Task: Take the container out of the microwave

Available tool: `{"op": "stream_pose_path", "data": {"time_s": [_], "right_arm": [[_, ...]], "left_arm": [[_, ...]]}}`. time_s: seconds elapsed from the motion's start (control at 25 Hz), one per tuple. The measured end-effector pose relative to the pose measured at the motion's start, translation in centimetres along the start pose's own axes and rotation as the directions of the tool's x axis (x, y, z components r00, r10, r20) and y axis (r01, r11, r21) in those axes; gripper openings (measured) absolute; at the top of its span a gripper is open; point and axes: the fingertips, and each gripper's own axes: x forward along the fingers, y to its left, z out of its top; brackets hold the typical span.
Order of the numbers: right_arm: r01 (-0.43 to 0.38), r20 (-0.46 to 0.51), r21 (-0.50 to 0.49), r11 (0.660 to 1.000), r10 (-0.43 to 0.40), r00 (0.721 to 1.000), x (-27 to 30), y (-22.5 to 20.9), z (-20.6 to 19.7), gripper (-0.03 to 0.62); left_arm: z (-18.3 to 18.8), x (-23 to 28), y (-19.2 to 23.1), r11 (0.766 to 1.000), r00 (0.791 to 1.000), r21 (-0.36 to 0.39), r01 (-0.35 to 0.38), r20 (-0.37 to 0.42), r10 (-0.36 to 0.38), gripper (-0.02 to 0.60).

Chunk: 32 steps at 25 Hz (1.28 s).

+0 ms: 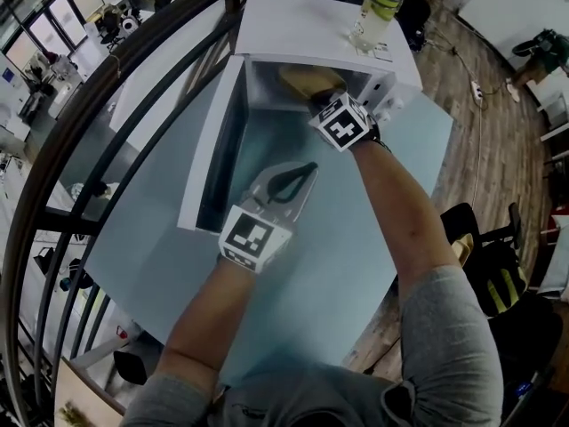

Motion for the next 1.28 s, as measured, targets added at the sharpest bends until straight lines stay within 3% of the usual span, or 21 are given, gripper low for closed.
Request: {"op": "stream_pose_path", "data": {"time_s": [0.36, 0.76, 1.28], "right_arm": [[-0.024, -0.003, -0.015, 1.000, 0.024, 1.000, -7.9, 5.9, 1.3, 0.021], [0.031, 0.022, -0.016, 0.999, -0.030, 0.999, -19.7, 9.6, 5.9, 0.021], [0.115, 0.065, -0.010, 0.993, -0.114, 0.991, -32.0, 14.9, 13.5, 0.021]], "left_arm": [[6.1, -4.8, -4.5, 0.999, 1.000, 0.043, 0.000, 0.021, -0.001, 0.023], [14.3, -12.4, -9.1, 0.995, 0.999, 0.100, -0.006, 0.038, 0.002, 0.023], [22.6, -23.7, -10.1, 0.991, 0.999, 0.133, -0.022, 0.048, 0.016, 0.023]]}}
